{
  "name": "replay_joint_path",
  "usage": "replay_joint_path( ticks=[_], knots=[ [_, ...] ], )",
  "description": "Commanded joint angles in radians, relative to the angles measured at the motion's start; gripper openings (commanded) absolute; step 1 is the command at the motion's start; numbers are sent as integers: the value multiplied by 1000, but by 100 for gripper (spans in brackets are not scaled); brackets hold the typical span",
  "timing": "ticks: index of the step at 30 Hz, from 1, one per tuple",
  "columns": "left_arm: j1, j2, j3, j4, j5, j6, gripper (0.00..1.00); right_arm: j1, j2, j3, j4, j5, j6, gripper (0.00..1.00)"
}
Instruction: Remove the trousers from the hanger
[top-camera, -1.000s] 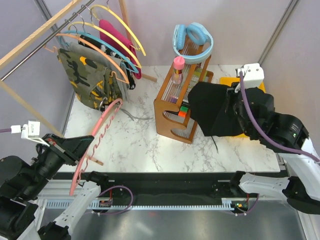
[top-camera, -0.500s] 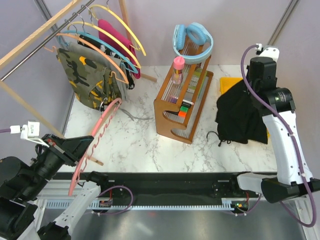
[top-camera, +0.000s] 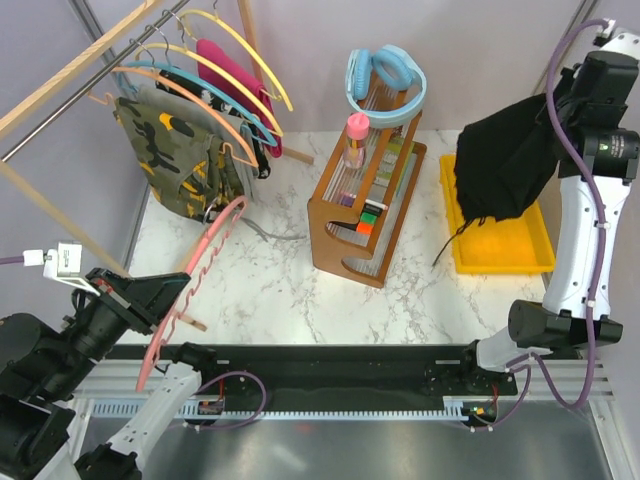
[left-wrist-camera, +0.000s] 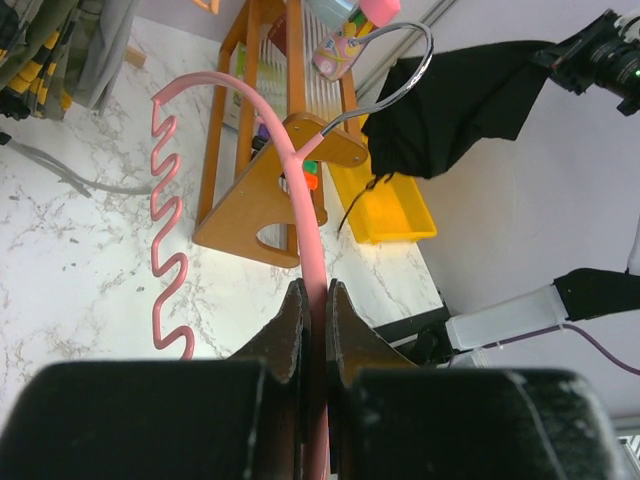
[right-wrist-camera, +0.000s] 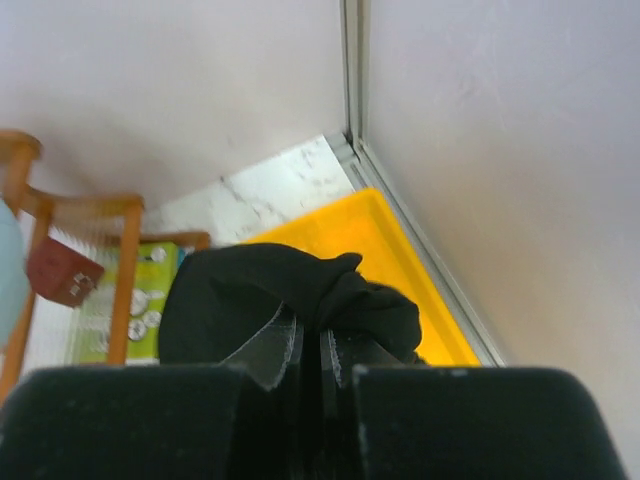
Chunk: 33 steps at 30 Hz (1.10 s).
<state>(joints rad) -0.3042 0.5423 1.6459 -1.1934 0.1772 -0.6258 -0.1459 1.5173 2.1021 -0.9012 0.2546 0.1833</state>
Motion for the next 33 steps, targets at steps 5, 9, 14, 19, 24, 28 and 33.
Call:
replay_joint_path(
  ticks=[5,9,14,19,24,28,33],
  knots=[
    [2,15,-40,109,41,49,2,-47,14,110,73,-92,24,0],
    [2,10,-52,120,53,43,2,-69,26,43,99,-121,34,0],
    [2,4,-61,127,65,35,2,-73,1,-68,166,-155,39,0],
    [2,7,-63,129,80,38,2,-73,-20,-100,185,-169,39,0],
    [2,1,-60,127,81,37,2,-75,-29,-189,226,-153,51,0],
    [2,-1,-60,127,88,40,2,-80,-26,-287,286,-164,59,0],
    [2,16,-41,124,90,57,2,-84,27,-343,324,-127,79,0]
  ],
)
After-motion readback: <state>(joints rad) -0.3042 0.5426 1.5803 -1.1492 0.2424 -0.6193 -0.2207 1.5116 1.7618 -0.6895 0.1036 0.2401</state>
